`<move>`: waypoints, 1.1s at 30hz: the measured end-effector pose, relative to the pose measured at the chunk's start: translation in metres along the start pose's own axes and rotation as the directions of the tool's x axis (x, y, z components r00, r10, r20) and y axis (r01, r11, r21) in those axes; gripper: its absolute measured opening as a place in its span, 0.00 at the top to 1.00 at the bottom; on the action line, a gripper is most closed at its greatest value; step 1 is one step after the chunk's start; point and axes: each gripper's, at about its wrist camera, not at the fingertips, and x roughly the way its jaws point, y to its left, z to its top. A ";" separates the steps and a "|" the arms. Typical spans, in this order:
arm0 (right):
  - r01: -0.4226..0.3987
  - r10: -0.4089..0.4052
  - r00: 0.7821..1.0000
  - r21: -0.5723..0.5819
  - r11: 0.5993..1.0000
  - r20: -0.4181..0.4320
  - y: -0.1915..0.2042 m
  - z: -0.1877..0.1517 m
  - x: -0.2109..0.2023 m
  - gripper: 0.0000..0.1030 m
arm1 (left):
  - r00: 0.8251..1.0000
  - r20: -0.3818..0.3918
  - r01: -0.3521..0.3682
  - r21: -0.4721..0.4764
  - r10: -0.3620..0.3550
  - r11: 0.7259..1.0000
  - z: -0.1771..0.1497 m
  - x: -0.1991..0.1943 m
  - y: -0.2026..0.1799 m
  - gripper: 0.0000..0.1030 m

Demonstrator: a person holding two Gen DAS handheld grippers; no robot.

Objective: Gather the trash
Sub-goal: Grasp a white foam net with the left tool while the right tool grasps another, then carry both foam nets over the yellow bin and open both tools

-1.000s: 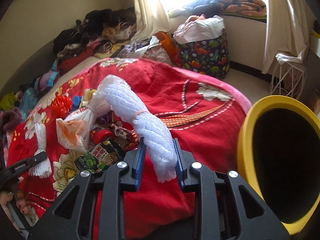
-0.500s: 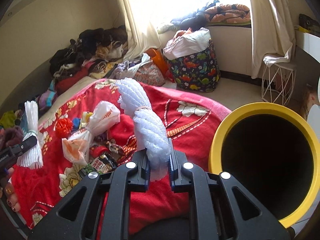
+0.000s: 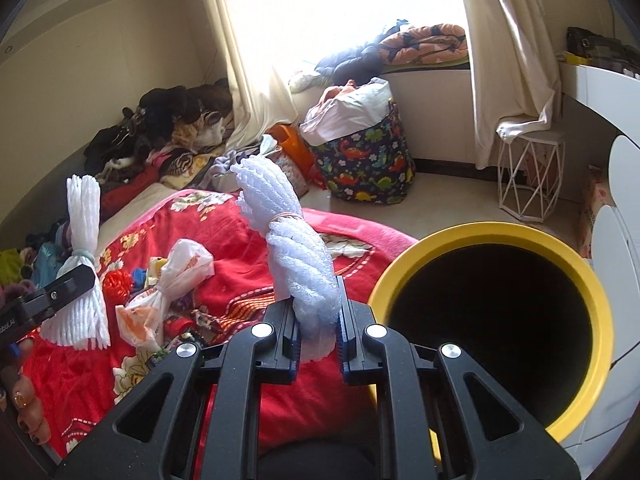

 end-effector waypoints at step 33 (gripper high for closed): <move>0.223 -0.222 0.974 0.225 0.948 -0.031 -0.117 -0.016 -0.027 0.87 | 0.976 -0.143 0.185 0.122 -0.167 0.975 -0.008 0.084 -0.106 0.85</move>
